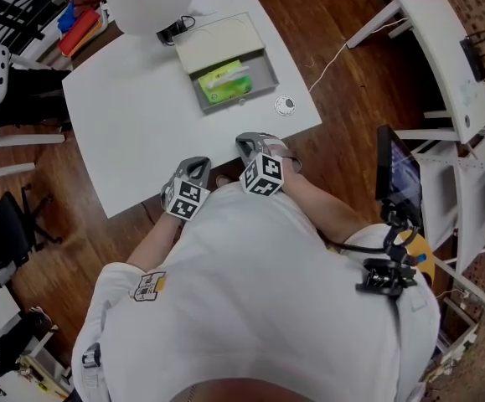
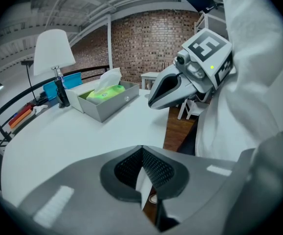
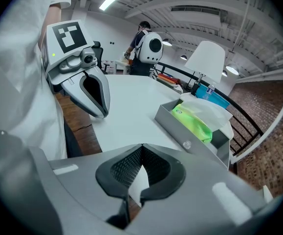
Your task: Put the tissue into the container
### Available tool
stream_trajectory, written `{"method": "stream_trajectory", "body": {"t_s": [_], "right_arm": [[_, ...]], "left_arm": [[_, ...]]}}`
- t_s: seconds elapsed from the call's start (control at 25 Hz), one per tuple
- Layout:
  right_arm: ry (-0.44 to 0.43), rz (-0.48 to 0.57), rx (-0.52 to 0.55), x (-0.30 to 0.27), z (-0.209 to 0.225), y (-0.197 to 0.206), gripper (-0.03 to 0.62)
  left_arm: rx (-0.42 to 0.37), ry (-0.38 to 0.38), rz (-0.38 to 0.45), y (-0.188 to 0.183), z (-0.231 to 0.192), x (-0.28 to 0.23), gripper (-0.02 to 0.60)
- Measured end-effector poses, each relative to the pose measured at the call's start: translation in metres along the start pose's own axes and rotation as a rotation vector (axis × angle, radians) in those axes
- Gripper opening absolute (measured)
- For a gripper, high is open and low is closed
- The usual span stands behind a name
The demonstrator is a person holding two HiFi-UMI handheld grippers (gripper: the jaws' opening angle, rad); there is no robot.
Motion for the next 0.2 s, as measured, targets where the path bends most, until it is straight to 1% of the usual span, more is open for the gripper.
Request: {"method": "stream_trajectory", "body": {"t_s": [0.2], "right_arm": [[0.004,0.004,0.025,-0.0050,0.0016,-0.0022,0.000]], "left_arm": [[0.008,-0.011,0.015,0.0006,-0.0024,-0.0006,0.000]]}}
Point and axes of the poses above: the fingertips, and each gripper's own axes: x backward along the fingers, z to its right, y out of its underside, the point moved 9 cm from there along x, backward along the fingers, and after that the axes turned 8 degrees about x, right-handed, at the moved point
